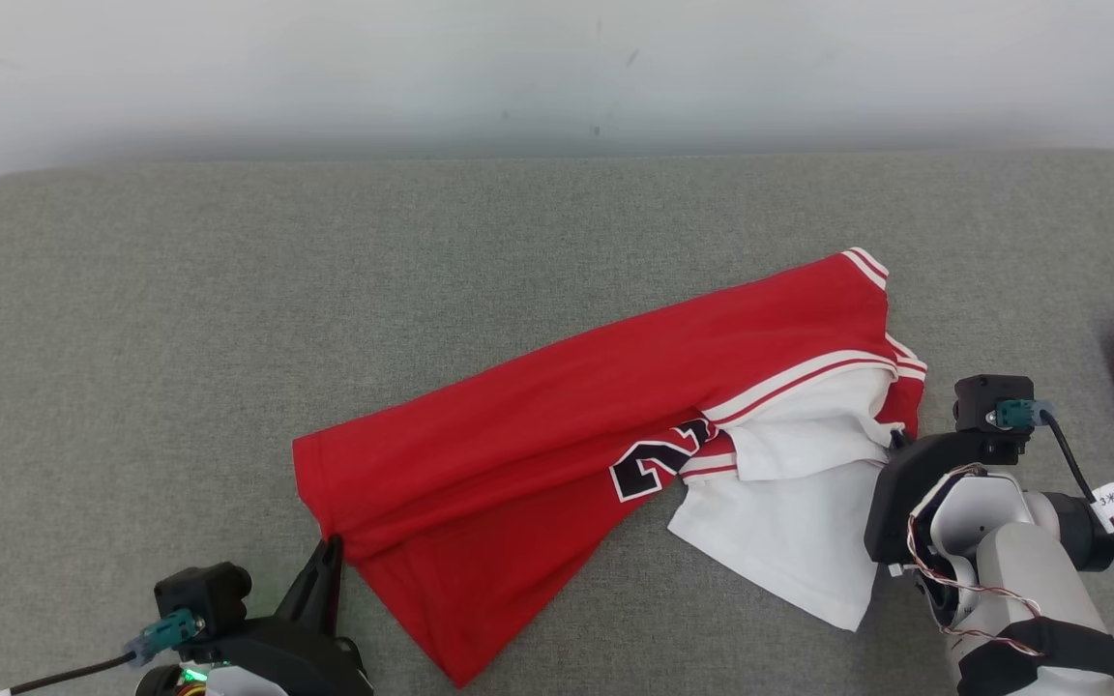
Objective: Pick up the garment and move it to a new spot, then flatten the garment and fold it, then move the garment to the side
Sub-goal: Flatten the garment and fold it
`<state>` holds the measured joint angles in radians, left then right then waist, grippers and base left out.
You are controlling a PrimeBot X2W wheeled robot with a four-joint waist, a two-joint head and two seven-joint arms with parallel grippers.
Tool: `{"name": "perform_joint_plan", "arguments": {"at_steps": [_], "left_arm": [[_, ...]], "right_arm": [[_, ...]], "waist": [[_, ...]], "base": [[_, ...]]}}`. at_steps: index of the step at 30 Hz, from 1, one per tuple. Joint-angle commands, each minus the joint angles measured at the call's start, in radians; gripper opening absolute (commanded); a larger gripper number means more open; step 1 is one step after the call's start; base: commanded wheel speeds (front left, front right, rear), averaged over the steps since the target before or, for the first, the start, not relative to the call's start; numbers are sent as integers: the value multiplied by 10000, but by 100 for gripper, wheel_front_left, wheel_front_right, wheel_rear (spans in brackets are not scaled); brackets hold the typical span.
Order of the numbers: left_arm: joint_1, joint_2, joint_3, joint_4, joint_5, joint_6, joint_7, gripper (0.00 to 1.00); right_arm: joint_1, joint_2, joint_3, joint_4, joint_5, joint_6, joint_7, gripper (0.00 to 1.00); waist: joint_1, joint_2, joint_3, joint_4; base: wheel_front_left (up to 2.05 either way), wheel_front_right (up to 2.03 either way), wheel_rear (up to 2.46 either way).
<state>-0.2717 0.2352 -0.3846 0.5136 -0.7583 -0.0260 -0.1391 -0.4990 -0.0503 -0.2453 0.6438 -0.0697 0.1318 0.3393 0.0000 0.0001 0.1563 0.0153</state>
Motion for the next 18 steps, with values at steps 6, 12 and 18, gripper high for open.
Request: {"name": "perform_joint_plan", "arguments": {"at_steps": [6,12,18], "left_arm": [[-185,-18,158,-268,-240,-99,-263,0],[-691,172,977,-1732,-1420,-618,-211,0],[-2111,634,1523,-3089,-2438,-594,1141,0]], "right_arm": [[14,-2,191,-439,570,-26,-435,0],[-333,-3,429,-2382,3153,-26,-752,0],[-1073,-37,165,-4321,3394,-24,-213,0]], "waist": [[0,-1,-119,-75],[0,-1,-533,-365],[0,-1,-913,-782]], "base": [[0,0,0],[0,0,0],[0,0,0]]}}
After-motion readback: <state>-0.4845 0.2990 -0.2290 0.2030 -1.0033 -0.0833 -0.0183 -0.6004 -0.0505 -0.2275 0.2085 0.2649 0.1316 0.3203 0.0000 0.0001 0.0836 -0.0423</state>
